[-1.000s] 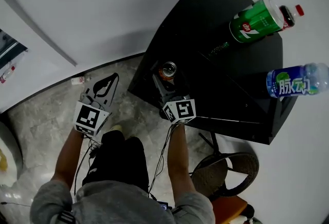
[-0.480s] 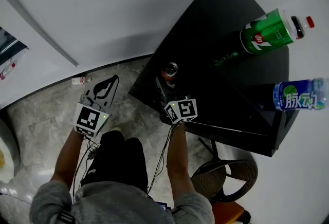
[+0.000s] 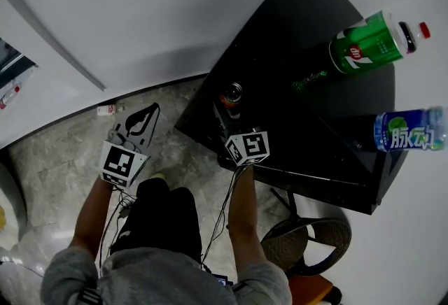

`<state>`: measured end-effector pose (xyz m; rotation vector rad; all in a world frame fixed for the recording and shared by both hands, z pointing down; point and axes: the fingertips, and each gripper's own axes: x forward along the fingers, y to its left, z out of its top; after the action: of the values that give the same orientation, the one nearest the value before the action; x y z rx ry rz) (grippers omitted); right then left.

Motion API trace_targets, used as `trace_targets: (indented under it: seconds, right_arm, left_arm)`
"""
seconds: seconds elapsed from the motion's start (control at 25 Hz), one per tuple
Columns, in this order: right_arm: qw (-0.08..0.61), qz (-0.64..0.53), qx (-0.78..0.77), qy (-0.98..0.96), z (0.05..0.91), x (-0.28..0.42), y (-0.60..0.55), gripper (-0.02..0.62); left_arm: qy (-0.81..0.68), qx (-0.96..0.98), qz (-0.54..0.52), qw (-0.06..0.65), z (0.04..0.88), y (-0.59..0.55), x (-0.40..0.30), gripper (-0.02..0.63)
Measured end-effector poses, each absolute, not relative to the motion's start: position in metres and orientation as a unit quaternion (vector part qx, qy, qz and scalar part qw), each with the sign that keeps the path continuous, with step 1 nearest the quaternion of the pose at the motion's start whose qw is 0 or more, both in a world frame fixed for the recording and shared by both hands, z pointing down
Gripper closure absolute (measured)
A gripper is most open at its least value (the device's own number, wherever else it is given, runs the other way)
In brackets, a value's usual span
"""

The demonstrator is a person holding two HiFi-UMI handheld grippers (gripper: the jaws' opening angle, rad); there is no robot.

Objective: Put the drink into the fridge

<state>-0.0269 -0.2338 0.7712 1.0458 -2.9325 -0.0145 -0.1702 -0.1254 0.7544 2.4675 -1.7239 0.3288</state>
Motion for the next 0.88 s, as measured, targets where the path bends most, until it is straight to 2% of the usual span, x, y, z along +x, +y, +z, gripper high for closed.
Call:
trace_targets:
  seconds: [0.36, 0.88]
  right_arm:
    - [0.018, 0.014, 0.346, -0.938, 0.766, -0.023, -0.235, 0.264]
    - [0.029, 0.004, 0.383, -0.923, 0.704, -0.005, -0.192, 0.267]
  left_arm:
    - [-0.572, 0.812, 0.101, 0.05, 0.741, -0.119, -0.178, 0.601]
    - [-0.549, 0.829, 0.096, 0.044, 0.678, -0.097, -0.158, 0.601]
